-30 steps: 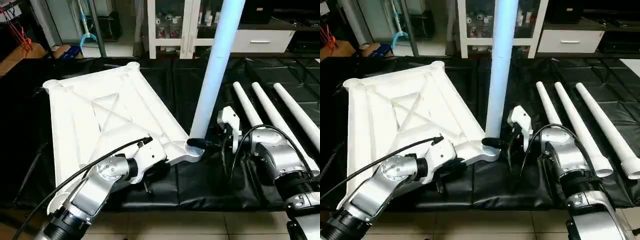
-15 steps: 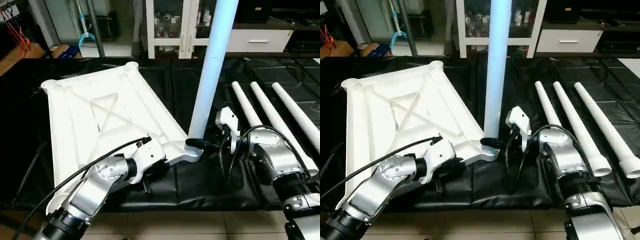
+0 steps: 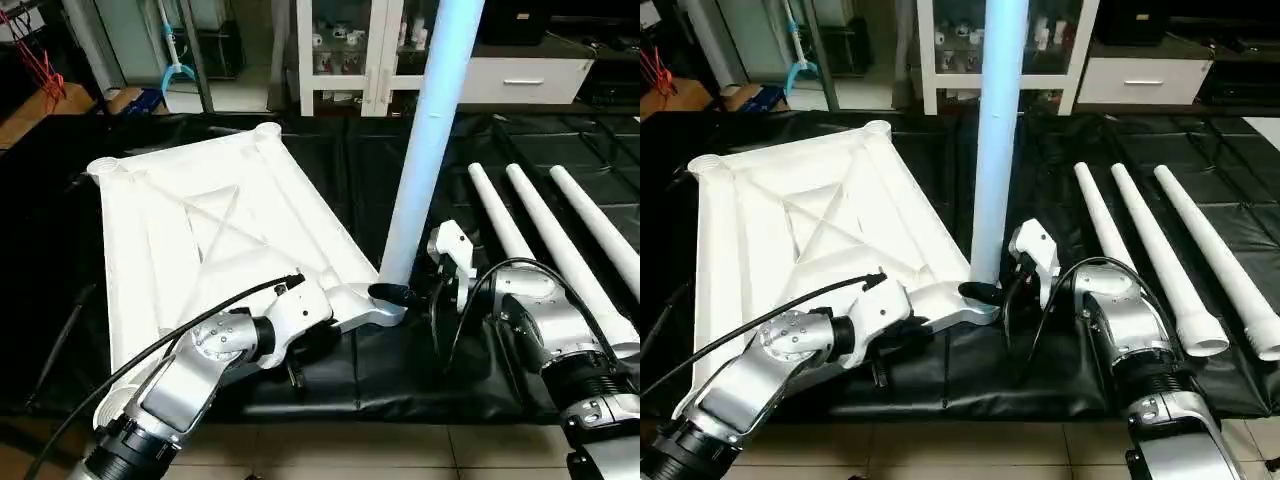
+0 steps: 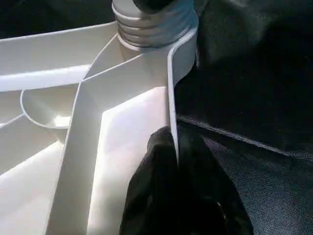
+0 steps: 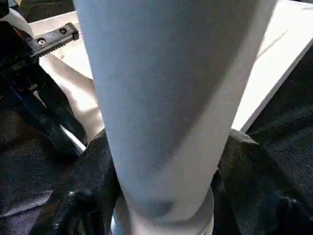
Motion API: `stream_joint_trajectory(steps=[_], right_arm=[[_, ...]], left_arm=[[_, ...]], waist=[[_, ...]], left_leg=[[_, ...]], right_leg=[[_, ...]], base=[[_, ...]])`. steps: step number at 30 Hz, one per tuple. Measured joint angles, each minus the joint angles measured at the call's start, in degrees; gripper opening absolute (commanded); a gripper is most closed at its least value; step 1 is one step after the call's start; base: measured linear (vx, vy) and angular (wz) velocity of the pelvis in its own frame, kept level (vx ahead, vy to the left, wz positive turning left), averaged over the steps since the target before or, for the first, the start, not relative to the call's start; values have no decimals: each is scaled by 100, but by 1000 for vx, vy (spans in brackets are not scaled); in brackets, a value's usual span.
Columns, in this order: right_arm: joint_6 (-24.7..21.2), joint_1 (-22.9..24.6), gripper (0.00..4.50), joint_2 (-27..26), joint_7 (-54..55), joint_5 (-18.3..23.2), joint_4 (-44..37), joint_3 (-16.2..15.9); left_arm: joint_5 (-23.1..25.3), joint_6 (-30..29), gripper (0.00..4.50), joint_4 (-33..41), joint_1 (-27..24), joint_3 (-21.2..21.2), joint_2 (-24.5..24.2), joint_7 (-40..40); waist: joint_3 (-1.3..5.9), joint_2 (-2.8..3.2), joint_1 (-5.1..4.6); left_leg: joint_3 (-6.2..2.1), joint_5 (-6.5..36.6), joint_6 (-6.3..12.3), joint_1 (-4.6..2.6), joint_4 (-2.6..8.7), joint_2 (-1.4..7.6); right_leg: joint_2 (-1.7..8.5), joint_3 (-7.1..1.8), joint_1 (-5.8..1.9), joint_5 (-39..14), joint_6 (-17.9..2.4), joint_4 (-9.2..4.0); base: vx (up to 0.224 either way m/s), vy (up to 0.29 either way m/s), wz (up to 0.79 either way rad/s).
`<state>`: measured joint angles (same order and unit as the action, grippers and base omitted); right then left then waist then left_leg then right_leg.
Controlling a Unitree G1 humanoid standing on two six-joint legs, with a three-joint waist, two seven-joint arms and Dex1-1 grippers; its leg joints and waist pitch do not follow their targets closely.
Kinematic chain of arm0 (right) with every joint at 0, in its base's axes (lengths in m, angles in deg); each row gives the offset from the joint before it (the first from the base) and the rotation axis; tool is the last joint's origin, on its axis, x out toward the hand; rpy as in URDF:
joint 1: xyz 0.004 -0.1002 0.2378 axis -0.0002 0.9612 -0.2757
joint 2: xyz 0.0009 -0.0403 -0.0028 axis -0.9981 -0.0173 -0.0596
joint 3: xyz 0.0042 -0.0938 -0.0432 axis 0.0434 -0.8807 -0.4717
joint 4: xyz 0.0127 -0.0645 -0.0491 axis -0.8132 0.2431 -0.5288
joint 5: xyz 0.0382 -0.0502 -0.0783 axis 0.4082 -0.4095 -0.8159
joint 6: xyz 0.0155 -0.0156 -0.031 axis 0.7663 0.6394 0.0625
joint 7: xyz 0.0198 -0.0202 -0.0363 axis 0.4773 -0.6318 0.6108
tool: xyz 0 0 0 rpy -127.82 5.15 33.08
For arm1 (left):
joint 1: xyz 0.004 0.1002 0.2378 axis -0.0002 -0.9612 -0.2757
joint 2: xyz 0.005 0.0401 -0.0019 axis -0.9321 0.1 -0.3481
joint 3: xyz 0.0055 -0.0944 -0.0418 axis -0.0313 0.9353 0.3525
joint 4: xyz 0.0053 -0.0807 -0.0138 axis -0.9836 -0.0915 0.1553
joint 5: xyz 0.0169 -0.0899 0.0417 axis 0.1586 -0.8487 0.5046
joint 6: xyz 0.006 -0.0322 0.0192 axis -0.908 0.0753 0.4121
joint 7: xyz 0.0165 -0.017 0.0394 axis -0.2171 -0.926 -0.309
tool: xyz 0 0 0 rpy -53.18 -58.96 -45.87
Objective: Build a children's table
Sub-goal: Rotate leg to tighten
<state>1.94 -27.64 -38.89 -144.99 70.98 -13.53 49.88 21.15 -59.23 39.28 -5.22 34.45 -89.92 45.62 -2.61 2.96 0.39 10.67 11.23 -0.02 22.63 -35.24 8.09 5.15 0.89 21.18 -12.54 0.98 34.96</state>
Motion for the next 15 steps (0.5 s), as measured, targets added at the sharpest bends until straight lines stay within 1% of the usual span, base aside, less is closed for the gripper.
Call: stream_joint_trajectory(steps=[10,11,14,15], right_arm=[[12,-1,293,-4,59,-69,52,-25],[10,-1,313,-4,59,-70,63,-27],[-12,0,327,-3,92,-75,68,-26],[-13,0,349,-3,101,-74,68,-26]], left_arm=[[1,6,0,-62,36,-1,29,1],[2,6,0,-66,38,-1,33,1],[3,10,0,-67,39,-1,33,8],[3,10,0,-67,39,-1,34,8]], waist=[[1,1,1],[1,1,1],[2,3,2],[2,3,1]], left_leg=[[6,0,0,-1,0,0],[9,0,0,-1,0,0],[14,0,0,-1,0,0],[15,0,0,-1,0,0]], right_leg=[[3,-1,-1,0,0,1],[5,-1,-1,0,0,1],[7,-1,-1,0,0,1],[7,-1,-1,0,0,1]], base=[[0,0,0],[0,0,0],[0,0,0],[0,0,0]])
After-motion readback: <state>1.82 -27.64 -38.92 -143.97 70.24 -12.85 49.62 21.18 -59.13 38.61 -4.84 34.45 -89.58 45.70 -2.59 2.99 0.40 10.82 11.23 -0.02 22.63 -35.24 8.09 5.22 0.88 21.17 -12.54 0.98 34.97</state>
